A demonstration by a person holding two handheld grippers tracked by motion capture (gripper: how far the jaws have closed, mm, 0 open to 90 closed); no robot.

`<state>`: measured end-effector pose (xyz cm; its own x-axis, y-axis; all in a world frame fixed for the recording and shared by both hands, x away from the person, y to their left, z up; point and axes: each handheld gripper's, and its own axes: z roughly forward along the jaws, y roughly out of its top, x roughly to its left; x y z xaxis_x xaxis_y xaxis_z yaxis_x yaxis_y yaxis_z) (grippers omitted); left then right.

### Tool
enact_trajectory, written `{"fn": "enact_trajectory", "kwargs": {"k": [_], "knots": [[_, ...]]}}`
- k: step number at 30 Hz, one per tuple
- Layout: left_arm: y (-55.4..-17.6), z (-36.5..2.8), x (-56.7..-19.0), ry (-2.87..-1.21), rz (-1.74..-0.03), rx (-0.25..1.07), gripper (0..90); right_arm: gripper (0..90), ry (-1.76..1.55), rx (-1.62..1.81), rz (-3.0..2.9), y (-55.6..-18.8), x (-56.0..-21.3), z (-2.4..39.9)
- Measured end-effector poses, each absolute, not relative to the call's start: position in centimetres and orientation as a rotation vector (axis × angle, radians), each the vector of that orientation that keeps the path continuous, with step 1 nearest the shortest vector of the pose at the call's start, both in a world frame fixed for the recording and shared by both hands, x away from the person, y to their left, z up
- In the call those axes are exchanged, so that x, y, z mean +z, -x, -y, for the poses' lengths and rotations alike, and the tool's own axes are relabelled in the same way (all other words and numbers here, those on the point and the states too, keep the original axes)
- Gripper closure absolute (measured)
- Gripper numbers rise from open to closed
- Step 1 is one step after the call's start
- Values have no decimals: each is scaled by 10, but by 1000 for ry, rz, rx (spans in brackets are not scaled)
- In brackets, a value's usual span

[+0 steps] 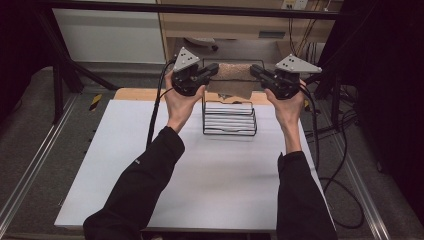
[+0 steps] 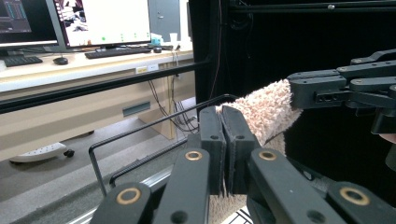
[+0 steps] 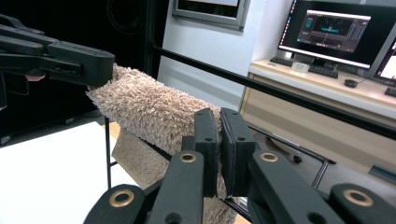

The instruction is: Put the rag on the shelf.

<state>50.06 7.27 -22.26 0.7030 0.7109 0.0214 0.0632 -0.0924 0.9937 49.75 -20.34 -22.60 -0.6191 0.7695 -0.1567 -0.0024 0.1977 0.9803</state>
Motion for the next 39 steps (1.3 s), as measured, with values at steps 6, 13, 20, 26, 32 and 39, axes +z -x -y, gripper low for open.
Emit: {"fn": "enact_trajectory", "kwargs": {"k": [6, 13, 20, 26, 32, 39], "knots": [[-499, -74, -219, -1583, -647, 604, 877, 859, -705, 1487, -1799, -496, -222, 202], [-492, -75, -230, -1623, -670, 572, 875, 855, -733, 1503, -1837, -486, -228, 203], [-490, -73, -243, -1685, -707, 543, 865, 849, -786, 1488, -1904, -479, -239, 202], [-489, -75, -244, -1709, -730, 519, 809, 849, -810, 1466, -1941, -477, -251, 202], [-485, -77, -224, -1682, -710, 531, 739, 850, -813, 1462, -1950, -476, -257, 203], [-485, -59, -214, -1728, -685, 519, 742, 850, -809, 1429, -1968, -476, -262, 202]]}}
